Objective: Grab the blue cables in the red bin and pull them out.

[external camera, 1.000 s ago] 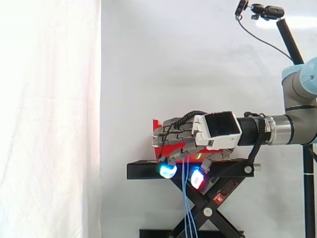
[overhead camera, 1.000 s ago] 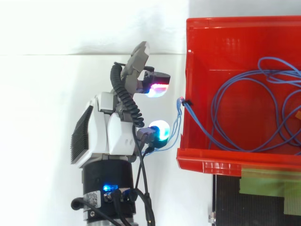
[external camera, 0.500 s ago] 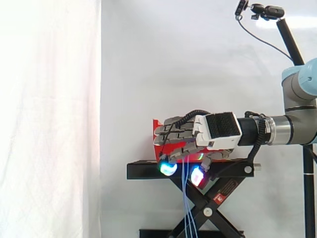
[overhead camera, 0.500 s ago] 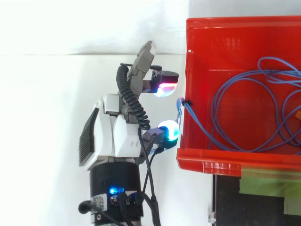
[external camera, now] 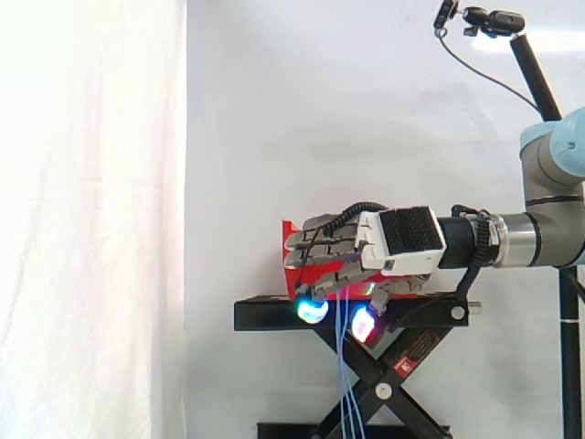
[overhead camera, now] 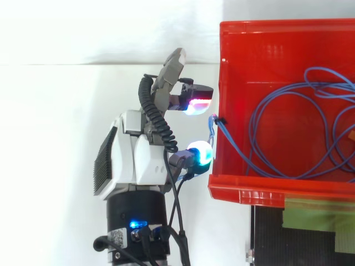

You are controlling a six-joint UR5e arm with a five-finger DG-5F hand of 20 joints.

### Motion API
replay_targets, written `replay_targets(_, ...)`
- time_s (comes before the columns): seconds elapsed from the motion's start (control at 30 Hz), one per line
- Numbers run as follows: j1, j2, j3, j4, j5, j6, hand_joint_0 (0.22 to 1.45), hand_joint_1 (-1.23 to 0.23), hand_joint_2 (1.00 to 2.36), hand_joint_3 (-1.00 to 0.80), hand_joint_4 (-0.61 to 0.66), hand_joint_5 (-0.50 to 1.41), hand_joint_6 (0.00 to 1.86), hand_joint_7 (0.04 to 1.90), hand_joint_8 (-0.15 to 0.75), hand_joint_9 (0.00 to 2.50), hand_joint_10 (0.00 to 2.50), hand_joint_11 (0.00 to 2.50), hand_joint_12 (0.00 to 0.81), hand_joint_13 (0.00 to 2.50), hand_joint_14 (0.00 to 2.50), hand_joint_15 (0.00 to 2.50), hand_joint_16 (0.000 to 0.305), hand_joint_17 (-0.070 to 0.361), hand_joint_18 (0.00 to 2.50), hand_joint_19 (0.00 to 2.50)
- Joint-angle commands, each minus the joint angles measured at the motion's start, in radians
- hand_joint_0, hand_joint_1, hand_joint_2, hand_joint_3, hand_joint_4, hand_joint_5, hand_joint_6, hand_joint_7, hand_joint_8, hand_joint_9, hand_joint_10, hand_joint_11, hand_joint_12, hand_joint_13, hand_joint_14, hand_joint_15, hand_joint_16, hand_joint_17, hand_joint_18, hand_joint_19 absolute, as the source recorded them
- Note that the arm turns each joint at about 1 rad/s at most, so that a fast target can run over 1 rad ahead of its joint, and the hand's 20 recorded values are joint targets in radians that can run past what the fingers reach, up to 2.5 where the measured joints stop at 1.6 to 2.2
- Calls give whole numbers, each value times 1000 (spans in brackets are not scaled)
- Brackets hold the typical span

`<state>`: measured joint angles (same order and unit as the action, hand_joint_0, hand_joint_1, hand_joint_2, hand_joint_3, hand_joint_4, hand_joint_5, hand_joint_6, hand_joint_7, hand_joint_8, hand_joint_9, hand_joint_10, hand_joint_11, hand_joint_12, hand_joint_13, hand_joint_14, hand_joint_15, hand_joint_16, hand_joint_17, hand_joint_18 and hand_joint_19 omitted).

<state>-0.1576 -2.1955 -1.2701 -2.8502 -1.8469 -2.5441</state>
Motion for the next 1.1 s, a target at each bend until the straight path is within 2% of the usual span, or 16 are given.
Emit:
replay_targets(0.0, 0, -1, 0, 2, 0, 0, 740, -992, 1000, -1000, 77, 726, 66, 752, 225, 454, 6, 194, 339, 378, 6, 148, 49, 111, 315, 257)
replay_targets(0.33, 0, -1, 0, 14, 2, -32, 734, -982, 1000, -1000, 88, 755, 45, 764, 226, 464, 6, 190, 339, 385, 5, 146, 50, 112, 323, 261)
replay_targets(0.67, -2, -1, 0, 15, 5, -32, 734, -979, 1000, -1000, 89, 762, 28, 767, 227, 468, 6, 191, 340, 392, 6, 151, 50, 112, 329, 269)
replay_targets(1.07, -10, -1, 0, -12, 6, -32, 738, -976, 1000, -1000, 94, 790, 22, 793, 225, 482, 6, 189, 338, 404, 6, 151, 49, 111, 347, 271)
